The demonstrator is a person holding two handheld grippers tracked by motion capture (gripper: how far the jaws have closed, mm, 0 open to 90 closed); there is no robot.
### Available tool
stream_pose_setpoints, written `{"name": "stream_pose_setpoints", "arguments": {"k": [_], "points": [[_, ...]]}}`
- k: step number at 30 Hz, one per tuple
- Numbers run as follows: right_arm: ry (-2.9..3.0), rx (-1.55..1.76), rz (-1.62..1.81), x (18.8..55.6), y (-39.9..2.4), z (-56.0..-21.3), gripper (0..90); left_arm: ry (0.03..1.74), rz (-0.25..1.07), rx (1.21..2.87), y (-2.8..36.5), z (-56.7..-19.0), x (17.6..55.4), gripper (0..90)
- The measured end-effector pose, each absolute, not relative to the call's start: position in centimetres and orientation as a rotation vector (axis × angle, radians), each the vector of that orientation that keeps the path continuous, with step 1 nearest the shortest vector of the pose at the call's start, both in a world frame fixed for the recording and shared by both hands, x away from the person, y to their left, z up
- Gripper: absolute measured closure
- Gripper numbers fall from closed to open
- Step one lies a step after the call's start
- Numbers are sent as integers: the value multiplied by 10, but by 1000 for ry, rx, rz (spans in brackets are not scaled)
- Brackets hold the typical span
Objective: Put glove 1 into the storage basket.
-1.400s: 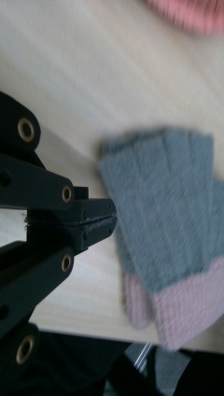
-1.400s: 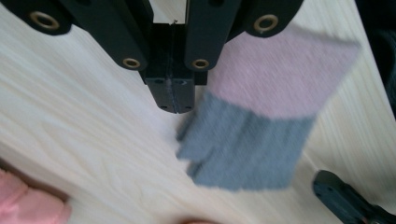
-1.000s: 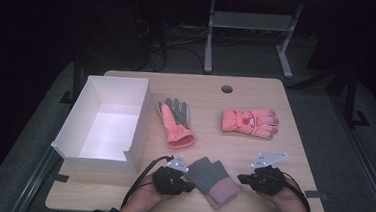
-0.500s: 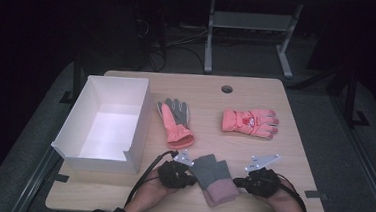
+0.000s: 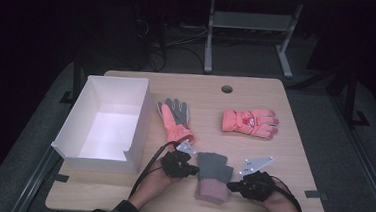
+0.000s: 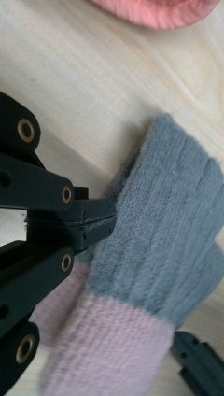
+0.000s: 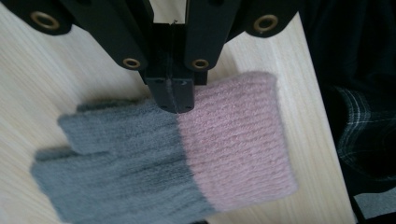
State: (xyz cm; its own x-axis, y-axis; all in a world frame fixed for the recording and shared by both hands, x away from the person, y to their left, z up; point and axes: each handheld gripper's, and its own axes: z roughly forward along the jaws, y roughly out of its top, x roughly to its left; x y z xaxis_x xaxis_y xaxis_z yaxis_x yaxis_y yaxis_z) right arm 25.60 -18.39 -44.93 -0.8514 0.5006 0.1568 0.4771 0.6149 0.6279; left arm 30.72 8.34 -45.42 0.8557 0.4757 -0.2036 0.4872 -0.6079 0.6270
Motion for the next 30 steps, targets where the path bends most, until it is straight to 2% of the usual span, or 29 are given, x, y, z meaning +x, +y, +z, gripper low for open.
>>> {"name": "stream_pose_setpoints", "arguments": {"k": [27,30], "points": [[2861,707,1157,252,-127,-450,900,723,-24,2274,79,-449,341,898],[2850,684,1170,253,-132,-448,900,725,-34,2256,85,-443,342,835]]}}
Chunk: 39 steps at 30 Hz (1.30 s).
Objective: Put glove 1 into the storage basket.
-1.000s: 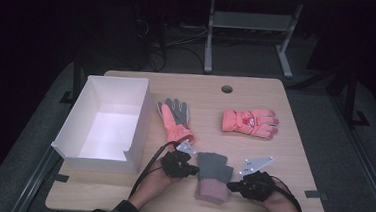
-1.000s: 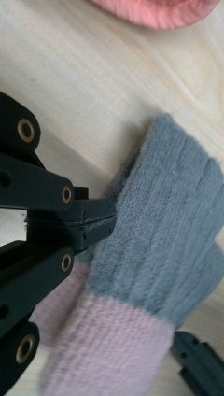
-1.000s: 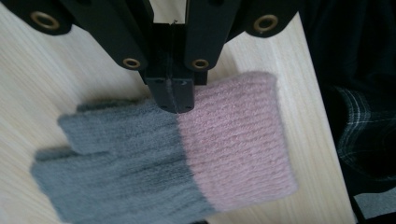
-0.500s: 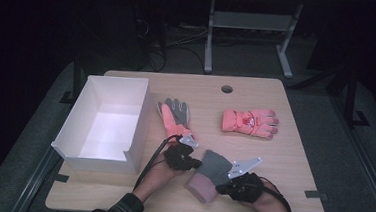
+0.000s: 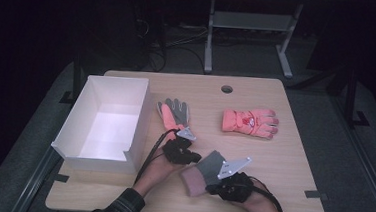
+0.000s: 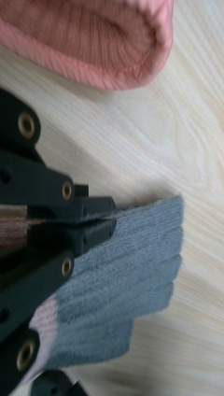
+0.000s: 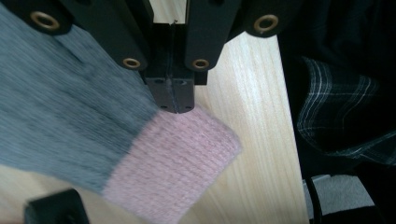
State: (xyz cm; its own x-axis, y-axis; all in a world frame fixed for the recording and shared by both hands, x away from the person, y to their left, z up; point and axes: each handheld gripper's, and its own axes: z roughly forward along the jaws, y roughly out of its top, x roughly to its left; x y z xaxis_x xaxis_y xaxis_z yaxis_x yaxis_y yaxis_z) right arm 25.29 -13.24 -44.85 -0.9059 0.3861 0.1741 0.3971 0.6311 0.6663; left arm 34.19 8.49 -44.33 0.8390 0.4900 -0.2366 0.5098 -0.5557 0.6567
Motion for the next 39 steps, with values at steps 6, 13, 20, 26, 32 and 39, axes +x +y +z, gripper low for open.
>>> {"name": "stream_pose_setpoints", "arguments": {"k": [6,13,20,26,32,39], "points": [[-2834,-789,-1216,253,-153,-442,710,696,-55,2238,90,-427,335,602],[-2837,-1003,-1270,258,-187,-440,414,624,20,2292,80,-423,318,318],[-2801,-1193,-1274,270,-208,-446,196,563,34,2361,61,-432,308,149],[-2813,-1279,-1290,274,-210,-450,134,557,50,2394,54,-443,305,136],[-2808,-1297,-1290,276,-209,-453,132,587,20,2401,49,-456,307,136],[-2813,-1313,-1297,277,-211,-452,132,578,-10,2412,51,-458,307,157]]}}
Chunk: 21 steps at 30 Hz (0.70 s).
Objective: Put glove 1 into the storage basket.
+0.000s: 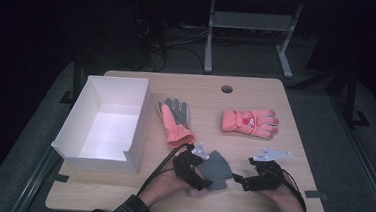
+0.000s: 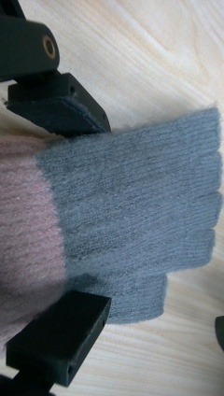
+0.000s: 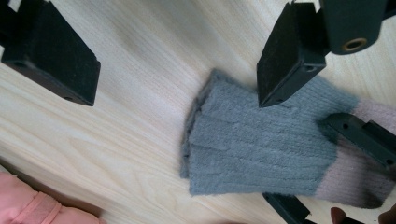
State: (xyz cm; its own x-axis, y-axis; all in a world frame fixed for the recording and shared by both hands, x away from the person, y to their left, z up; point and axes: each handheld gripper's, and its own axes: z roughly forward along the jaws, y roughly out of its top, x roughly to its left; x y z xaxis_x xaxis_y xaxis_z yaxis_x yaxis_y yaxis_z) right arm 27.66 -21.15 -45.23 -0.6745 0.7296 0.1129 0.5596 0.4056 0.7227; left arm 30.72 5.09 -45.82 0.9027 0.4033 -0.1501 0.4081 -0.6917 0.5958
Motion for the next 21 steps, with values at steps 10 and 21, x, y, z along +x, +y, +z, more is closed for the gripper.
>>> {"name": "stream_pose_setpoints", "arguments": {"k": [10,21], "points": [[2422,1162,1135,277,-213,-452,133,567,-60,2421,53,-457,308,330],[2416,1168,1139,278,-214,-451,134,563,-169,2395,54,-454,312,580]]}}
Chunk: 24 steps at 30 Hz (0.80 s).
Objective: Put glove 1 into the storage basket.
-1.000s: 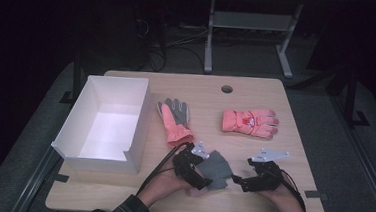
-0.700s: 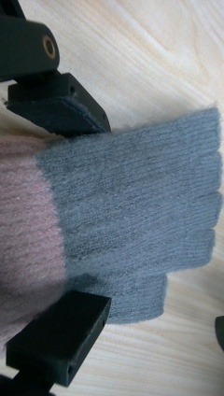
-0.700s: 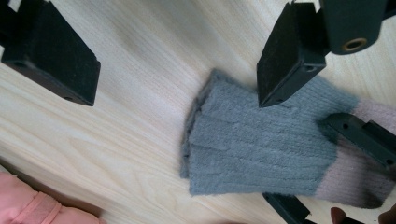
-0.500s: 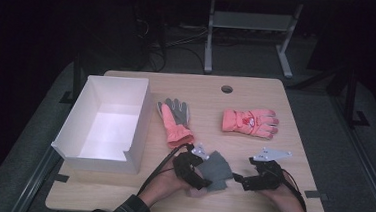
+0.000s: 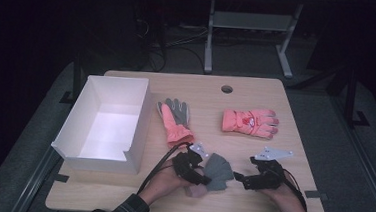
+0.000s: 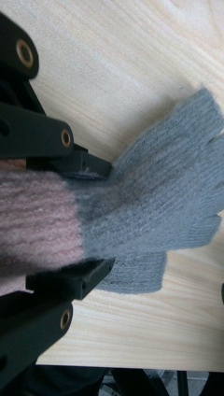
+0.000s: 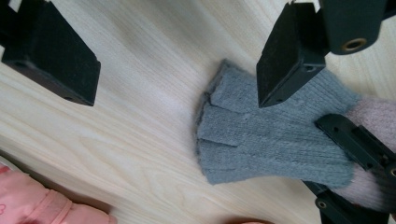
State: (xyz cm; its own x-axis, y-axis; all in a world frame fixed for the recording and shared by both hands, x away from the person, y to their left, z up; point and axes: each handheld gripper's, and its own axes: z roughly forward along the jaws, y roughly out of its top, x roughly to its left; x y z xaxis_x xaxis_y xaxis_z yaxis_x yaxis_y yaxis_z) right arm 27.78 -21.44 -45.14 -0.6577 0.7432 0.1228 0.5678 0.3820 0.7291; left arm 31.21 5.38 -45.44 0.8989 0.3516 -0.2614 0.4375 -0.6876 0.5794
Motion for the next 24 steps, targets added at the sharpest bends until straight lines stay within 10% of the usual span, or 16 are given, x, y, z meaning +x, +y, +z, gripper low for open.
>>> {"name": "stream_pose_setpoints", "arguments": {"k": [24], "points": [[2408,1191,1149,278,-220,-453,95,638,-166,2331,70,-403,320,625]]}}
